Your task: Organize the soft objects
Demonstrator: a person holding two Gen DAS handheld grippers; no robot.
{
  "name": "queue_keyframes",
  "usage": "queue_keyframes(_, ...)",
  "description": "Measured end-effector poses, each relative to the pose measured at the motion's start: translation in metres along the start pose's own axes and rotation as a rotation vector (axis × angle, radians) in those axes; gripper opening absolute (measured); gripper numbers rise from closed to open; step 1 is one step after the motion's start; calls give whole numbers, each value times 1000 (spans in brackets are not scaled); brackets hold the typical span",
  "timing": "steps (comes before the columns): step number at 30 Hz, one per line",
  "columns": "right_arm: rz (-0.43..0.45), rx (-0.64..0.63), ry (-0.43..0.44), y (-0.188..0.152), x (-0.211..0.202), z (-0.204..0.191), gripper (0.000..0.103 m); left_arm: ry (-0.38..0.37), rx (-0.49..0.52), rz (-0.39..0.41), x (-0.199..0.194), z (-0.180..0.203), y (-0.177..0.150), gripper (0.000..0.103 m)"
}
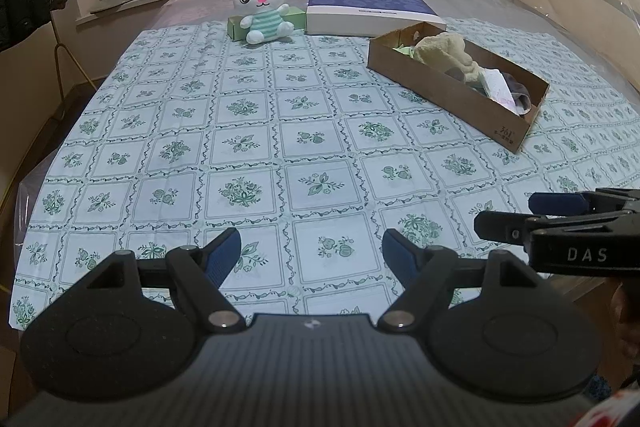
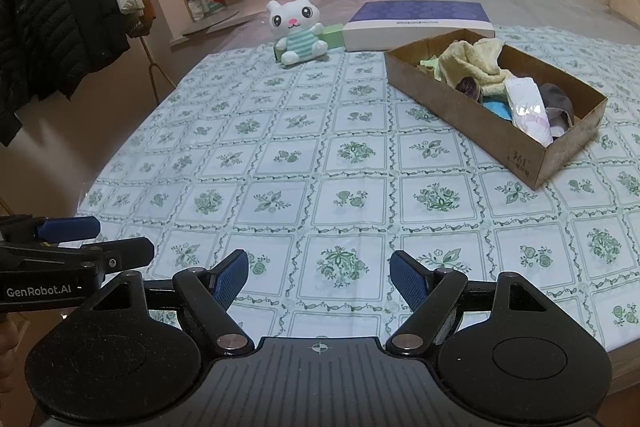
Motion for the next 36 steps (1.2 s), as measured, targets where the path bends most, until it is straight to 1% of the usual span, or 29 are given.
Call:
queue_keyframes(27, 0, 5, -4, 2, -2, 2, 78, -8, 5, 2, 3, 2, 1, 76)
queue_keyframes(29, 0, 4, -5, 2, -2, 3, 78, -8, 5, 2, 3, 2, 1, 74)
queue_keyframes(36, 0, 5, -4, 2, -2, 2, 78, -11, 8, 2, 3, 3, 4, 73)
Point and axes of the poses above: each gripper's, at about its wrist camera, not at the fingertips, and x roughly the way its jaws point, z to its right, y to its top, the point moved 4 cm from there along x, roughly the way its jaws point, and after that the axes turned 12 degrees about -x, right-handed, at the moved point
